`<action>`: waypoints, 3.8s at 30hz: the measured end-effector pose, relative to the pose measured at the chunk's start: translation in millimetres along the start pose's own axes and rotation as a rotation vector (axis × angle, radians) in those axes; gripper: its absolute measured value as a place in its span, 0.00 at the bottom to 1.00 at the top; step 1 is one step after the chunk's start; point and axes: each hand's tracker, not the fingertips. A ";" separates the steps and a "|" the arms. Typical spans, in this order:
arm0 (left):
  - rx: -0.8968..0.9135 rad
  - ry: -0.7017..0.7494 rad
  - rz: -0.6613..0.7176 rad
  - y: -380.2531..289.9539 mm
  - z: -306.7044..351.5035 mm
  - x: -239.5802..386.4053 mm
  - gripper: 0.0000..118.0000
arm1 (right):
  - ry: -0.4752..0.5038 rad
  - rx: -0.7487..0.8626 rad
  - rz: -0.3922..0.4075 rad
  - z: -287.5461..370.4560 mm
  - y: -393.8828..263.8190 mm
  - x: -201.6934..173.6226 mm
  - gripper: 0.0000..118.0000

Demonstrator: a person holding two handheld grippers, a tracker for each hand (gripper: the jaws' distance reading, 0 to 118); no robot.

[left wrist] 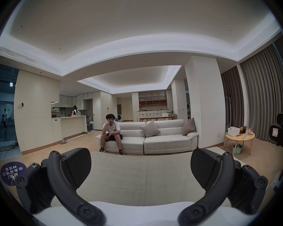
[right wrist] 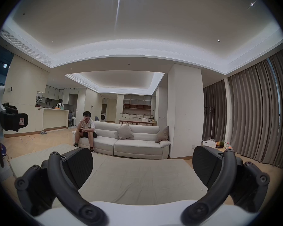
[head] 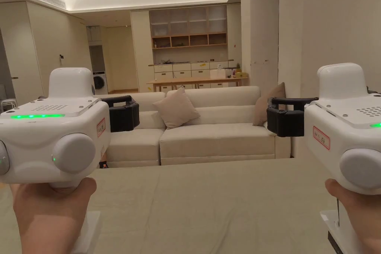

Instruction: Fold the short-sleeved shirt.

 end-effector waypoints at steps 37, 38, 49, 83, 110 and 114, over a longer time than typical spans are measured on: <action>-0.019 0.010 0.022 -3.1 -2.0 -8.0 1.00 | -0.012 -0.010 -0.014 -5.0 2.4 -0.6 1.00; -0.021 0.013 0.021 -3.0 -2.3 -8.6 1.00 | -0.011 -0.010 -0.014 -4.9 3.1 -1.0 1.00; -0.054 0.019 -0.006 -11.8 -11.1 -6.5 1.00 | -0.011 -0.034 0.005 -16.4 -5.5 -8.0 1.00; -0.928 -0.033 0.055 -502.7 -248.6 7.1 0.99 | -0.013 -1.003 -0.057 -230.2 -494.4 -33.1 1.00; -0.949 -0.038 0.060 -503.2 -252.2 7.4 0.99 | -0.012 -1.013 -0.059 -233.8 -494.1 -33.7 1.00; -0.949 -0.038 0.059 -502.8 -252.0 7.9 0.99 | -0.010 -1.013 -0.062 -234.7 -494.7 -32.8 1.00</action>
